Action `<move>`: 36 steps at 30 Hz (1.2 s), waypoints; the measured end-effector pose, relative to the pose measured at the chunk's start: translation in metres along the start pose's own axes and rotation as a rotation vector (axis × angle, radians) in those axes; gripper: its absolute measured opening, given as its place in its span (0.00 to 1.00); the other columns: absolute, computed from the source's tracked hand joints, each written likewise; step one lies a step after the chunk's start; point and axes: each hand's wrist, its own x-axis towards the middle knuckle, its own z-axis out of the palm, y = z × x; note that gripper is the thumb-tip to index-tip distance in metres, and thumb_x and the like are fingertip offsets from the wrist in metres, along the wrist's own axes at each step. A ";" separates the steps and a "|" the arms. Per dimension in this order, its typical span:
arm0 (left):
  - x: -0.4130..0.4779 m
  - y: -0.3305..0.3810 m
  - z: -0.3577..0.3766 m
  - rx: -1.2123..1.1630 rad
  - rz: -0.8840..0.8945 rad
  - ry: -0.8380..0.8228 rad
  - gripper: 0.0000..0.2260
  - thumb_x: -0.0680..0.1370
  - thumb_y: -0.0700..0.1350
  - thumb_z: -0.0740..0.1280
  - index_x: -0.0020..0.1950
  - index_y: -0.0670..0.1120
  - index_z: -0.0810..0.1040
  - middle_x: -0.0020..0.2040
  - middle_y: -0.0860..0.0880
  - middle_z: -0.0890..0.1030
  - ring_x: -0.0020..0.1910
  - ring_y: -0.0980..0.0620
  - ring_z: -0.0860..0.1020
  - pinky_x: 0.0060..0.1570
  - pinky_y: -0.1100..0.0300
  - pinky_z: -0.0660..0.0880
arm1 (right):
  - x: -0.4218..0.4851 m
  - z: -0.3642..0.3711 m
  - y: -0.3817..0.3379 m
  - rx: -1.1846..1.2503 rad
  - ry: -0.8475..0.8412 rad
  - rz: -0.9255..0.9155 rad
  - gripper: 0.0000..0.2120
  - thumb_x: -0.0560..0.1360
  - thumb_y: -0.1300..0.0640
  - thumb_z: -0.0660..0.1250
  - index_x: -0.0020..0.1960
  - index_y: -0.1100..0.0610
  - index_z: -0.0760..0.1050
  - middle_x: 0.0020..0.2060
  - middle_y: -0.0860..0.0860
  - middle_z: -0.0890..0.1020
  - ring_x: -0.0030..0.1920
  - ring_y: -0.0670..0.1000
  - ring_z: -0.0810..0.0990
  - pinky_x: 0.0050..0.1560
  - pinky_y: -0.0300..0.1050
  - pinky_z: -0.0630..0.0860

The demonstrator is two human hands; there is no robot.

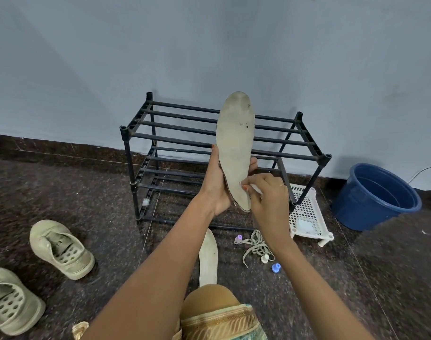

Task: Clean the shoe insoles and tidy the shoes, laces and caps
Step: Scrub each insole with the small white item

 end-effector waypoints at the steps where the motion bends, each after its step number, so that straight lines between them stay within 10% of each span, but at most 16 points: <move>1: -0.001 0.000 0.001 0.009 -0.008 -0.011 0.35 0.77 0.67 0.43 0.56 0.42 0.78 0.47 0.44 0.82 0.47 0.50 0.80 0.54 0.55 0.74 | 0.003 -0.001 -0.001 -0.010 0.011 -0.008 0.05 0.71 0.62 0.68 0.44 0.56 0.80 0.42 0.51 0.80 0.44 0.55 0.76 0.44 0.46 0.66; 16: 0.000 0.001 -0.001 -0.153 0.045 -0.024 0.33 0.77 0.66 0.46 0.56 0.42 0.77 0.44 0.43 0.82 0.44 0.50 0.80 0.56 0.52 0.74 | 0.001 -0.003 -0.002 0.117 -0.107 0.032 0.05 0.71 0.64 0.67 0.46 0.57 0.79 0.44 0.52 0.79 0.46 0.54 0.73 0.47 0.52 0.71; 28: 0.000 0.000 -0.002 -0.233 0.162 -0.002 0.31 0.79 0.64 0.45 0.57 0.41 0.76 0.40 0.44 0.81 0.42 0.50 0.80 0.54 0.52 0.77 | -0.021 -0.010 -0.020 0.256 -0.204 0.205 0.07 0.73 0.65 0.66 0.46 0.56 0.80 0.45 0.48 0.80 0.49 0.48 0.73 0.48 0.25 0.62; 36: 0.000 0.000 -0.001 -0.187 0.173 0.022 0.32 0.79 0.64 0.44 0.55 0.41 0.77 0.39 0.44 0.81 0.40 0.51 0.80 0.53 0.53 0.78 | -0.024 -0.016 -0.037 0.450 -0.233 0.358 0.12 0.72 0.64 0.67 0.38 0.47 0.76 0.41 0.42 0.78 0.50 0.48 0.76 0.53 0.41 0.70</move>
